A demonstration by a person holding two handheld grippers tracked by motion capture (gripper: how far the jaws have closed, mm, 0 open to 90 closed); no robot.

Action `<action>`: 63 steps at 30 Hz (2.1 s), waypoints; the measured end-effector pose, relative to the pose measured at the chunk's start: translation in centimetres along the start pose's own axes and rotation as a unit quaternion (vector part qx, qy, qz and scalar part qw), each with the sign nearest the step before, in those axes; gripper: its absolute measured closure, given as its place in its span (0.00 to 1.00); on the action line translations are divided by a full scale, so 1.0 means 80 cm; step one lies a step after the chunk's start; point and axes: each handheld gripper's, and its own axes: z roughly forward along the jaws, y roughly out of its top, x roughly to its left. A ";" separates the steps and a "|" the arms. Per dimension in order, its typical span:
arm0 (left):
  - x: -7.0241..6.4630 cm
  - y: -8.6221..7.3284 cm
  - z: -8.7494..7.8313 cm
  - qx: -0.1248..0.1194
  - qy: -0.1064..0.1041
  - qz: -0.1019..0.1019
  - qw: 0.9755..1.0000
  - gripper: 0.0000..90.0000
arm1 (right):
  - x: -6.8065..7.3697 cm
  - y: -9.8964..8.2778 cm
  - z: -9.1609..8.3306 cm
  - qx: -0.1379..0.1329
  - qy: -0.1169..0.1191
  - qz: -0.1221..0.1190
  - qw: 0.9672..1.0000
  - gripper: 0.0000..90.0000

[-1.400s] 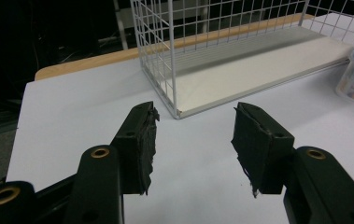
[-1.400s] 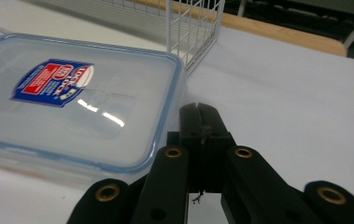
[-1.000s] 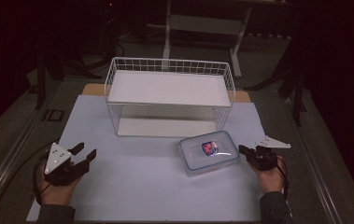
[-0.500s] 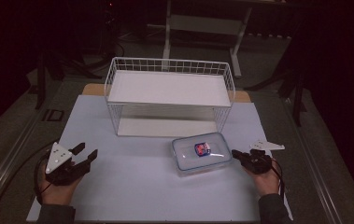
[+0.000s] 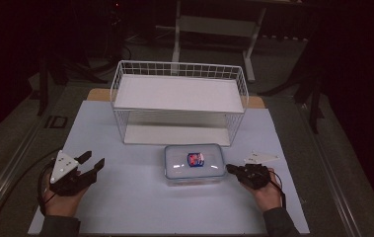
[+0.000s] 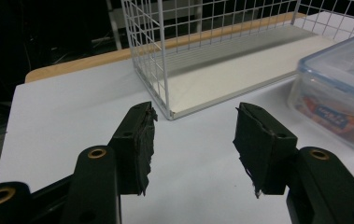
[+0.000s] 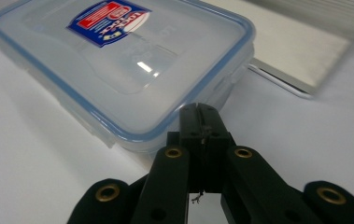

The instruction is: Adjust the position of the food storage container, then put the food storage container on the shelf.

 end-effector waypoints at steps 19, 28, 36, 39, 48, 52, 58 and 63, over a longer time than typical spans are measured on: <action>-0.003 0.001 0.003 0.003 -0.007 0.004 1.000 0.52 | 0.034 0.018 0.014 0.014 0.004 -0.051 0.999 0.95; -0.007 0.003 0.005 0.004 -0.015 0.002 1.000 0.51 | 0.031 0.024 0.002 -0.011 -0.002 -0.036 0.999 0.84; -0.023 0.011 0.018 0.009 -0.044 -0.009 0.999 0.48 | 0.032 0.030 0.002 -0.034 0.012 -0.002 0.999 0.67; -0.035 0.017 0.030 0.013 -0.065 -0.010 0.998 0.48 | 0.032 0.031 0.006 -0.038 0.020 0.007 0.999 0.65; -0.066 0.030 0.059 0.032 -0.104 -0.036 0.993 0.48 | 0.026 0.032 0.018 -0.034 0.039 0.051 0.997 0.57; -0.081 0.033 0.077 0.044 -0.130 -0.049 0.989 0.46 | 0.019 0.032 0.023 -0.036 0.046 0.076 0.995 0.53; -0.094 0.035 0.104 0.062 -0.174 -0.088 0.979 0.41 | 0.014 0.031 0.029 -0.037 0.058 0.103 0.992 0.45; -0.096 0.033 0.124 0.084 -0.203 -0.125 0.968 0.39 | 0.013 0.030 0.039 -0.024 0.069 0.119 0.990 0.41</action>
